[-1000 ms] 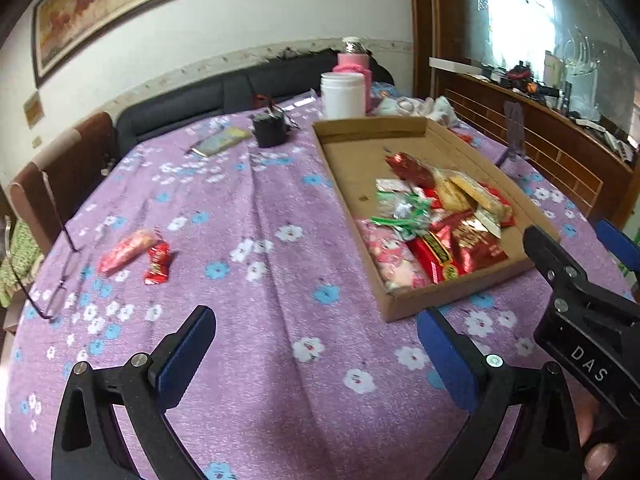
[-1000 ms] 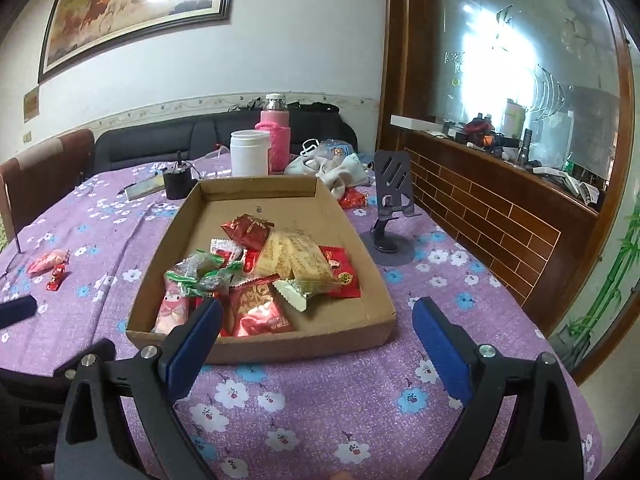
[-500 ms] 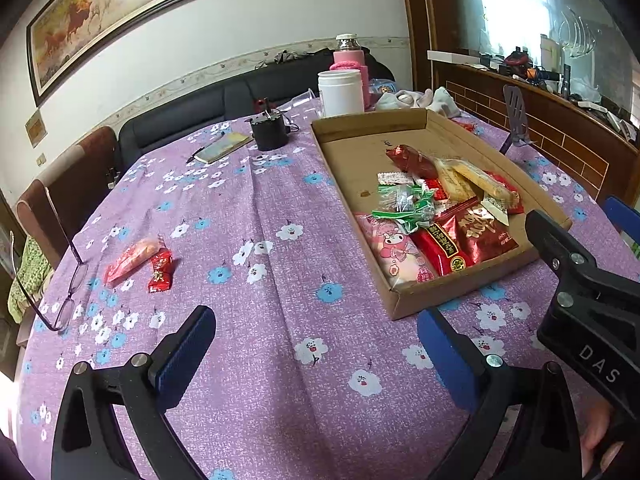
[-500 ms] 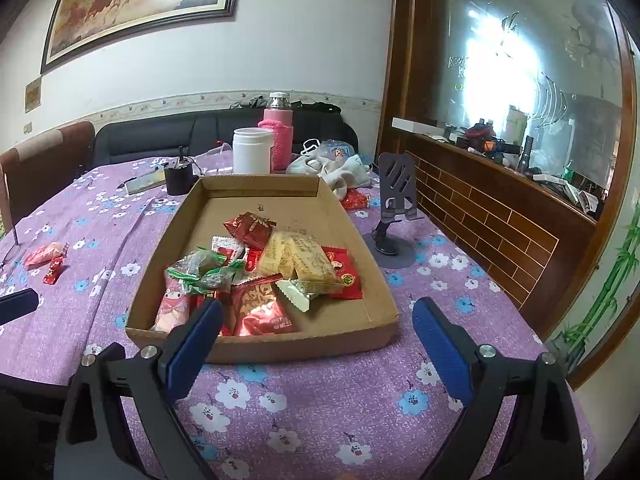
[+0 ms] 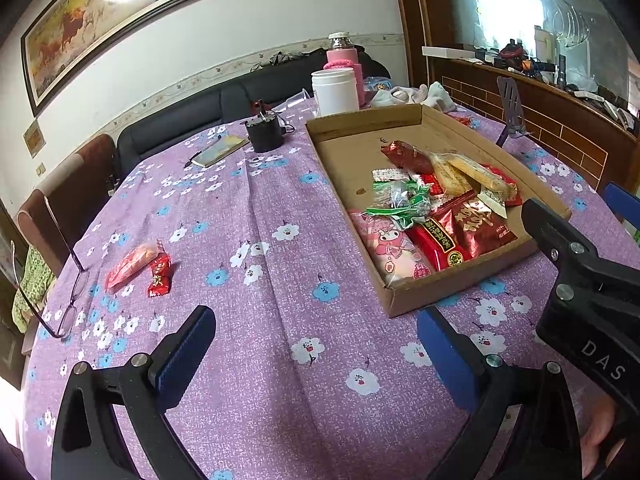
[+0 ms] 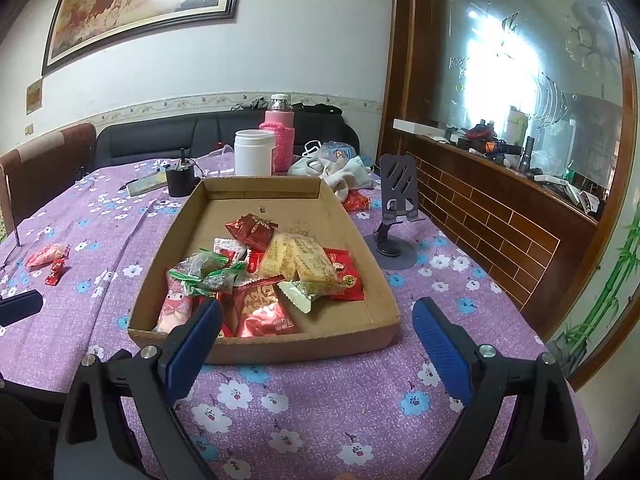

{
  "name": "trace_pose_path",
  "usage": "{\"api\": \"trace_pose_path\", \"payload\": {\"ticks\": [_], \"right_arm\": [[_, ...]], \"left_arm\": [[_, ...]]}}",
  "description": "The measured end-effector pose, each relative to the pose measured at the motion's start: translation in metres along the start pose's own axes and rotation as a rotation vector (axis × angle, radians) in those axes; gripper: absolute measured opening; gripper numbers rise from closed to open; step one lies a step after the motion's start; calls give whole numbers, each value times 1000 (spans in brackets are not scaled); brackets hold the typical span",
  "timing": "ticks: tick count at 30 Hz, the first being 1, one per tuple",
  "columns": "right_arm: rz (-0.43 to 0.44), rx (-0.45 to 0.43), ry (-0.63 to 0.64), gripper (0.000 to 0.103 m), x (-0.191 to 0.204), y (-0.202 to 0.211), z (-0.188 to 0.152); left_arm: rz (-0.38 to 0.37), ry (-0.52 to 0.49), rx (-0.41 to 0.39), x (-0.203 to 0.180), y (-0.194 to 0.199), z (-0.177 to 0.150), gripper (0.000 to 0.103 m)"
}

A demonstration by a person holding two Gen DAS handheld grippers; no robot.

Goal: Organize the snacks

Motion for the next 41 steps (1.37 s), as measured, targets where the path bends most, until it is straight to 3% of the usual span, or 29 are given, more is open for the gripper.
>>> {"api": "trace_pose_path", "payload": {"ticks": [28,41], "right_arm": [[-3,2,-5,95,-1,2,1],[-4,-4,-6,95,0,3,2]], "left_arm": [[14,-12,4,0,1,-1,102],[73,-72,-12,-3,7,-2,102]]}}
Point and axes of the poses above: each gripper's, at about its wrist camera, not at the fingertips, and y roughly against the way its jaws point, x to its left, z to its top, the point moved 2 cm from there along -y, roughly the way its jaws point, and after that the axes turned 12 degrees about -x, right-handed, at the moved point
